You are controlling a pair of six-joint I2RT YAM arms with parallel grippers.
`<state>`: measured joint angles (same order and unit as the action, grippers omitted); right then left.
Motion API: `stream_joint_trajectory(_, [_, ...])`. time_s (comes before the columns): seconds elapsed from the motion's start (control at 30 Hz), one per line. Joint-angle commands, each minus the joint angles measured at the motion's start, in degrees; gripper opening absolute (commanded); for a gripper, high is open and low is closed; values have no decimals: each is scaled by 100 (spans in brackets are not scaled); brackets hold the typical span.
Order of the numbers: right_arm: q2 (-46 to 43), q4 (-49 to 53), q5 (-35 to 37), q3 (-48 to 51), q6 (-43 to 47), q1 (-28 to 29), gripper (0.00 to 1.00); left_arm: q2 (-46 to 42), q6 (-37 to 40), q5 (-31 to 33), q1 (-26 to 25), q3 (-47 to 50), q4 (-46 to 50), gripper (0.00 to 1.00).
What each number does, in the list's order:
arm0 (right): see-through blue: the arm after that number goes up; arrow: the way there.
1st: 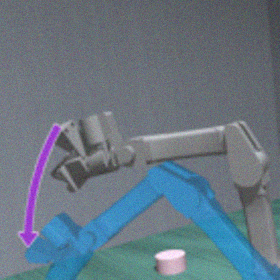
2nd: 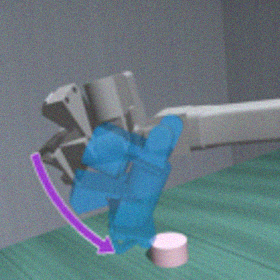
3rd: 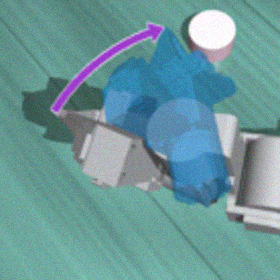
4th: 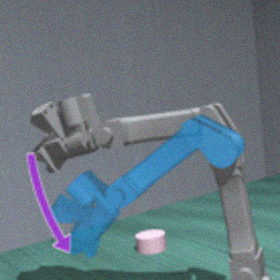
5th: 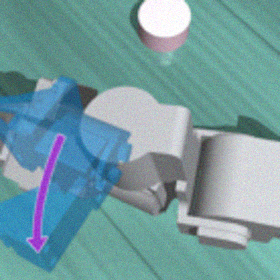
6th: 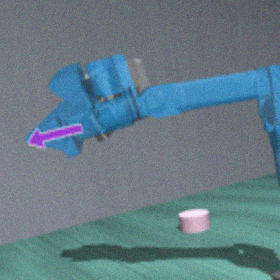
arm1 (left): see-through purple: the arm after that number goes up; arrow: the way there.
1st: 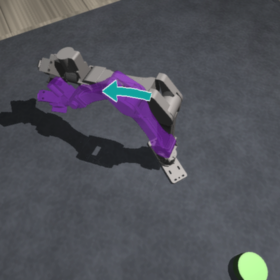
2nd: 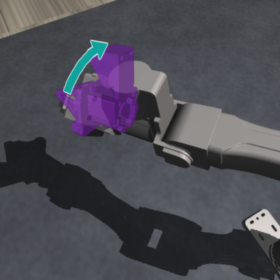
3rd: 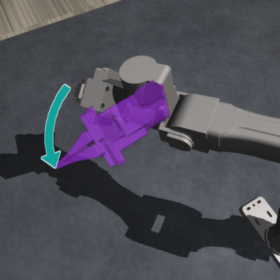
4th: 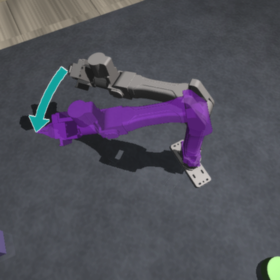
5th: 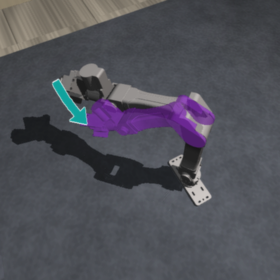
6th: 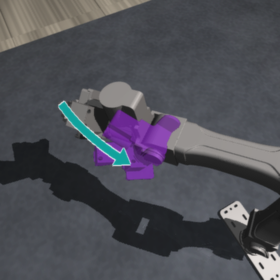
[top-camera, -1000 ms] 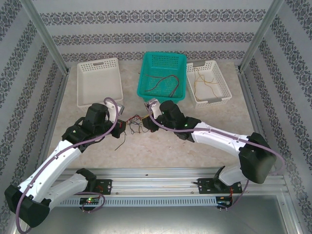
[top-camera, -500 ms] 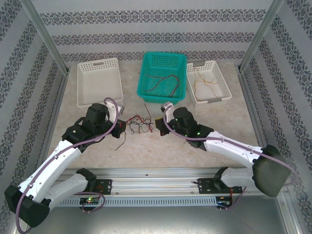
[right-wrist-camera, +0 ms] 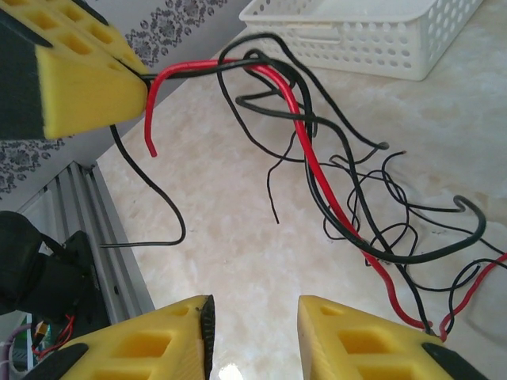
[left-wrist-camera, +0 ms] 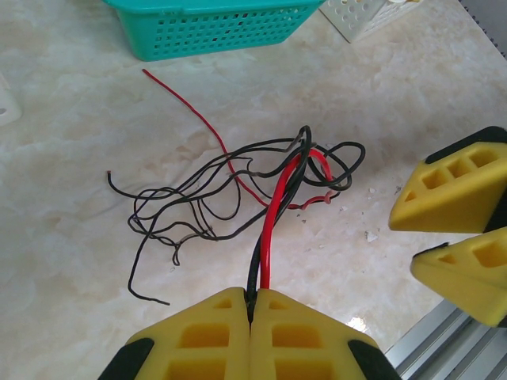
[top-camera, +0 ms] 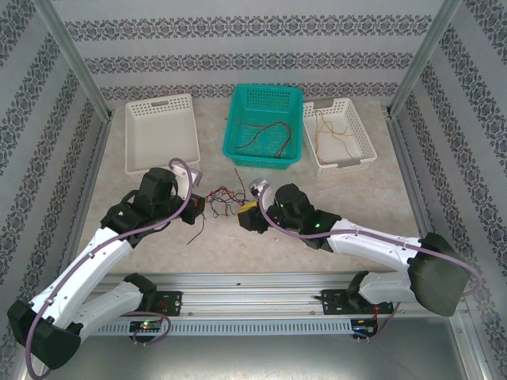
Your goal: Untangle the cables
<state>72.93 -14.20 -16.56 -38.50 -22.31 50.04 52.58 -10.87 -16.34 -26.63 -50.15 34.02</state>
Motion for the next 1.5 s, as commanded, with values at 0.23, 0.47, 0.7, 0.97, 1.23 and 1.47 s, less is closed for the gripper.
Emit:
stream_joint_trajectory(0.23, [699, -305, -284, -160, -134, 49, 33, 48, 121, -106, -46, 25, -134, 0])
stream_joint_trajectory(0.47, [589, -265, 23, -167, -123, 0, 33, 50, 121, -137, -46, 18, -133, 0])
stream_joint_trajectory(0.7, [364, -220, -190, -104, -217, -243, 37, 112, 121, -139, -44, -12, -100, 0])
stream_joint_trajectory(0.97, [315, 80, -12, -163, -130, -292, 43, 141, 113, -133, -46, -29, -80, 0])
stream_joint_trajectory(1.23, [518, 425, 267, -422, -12, -293, 44, 138, 112, -151, -44, -15, -81, 0])
stream_joint_trajectory(1.47, [761, 727, 429, -720, 66, -289, 46, 148, 112, -179, -48, -30, -82, 0])
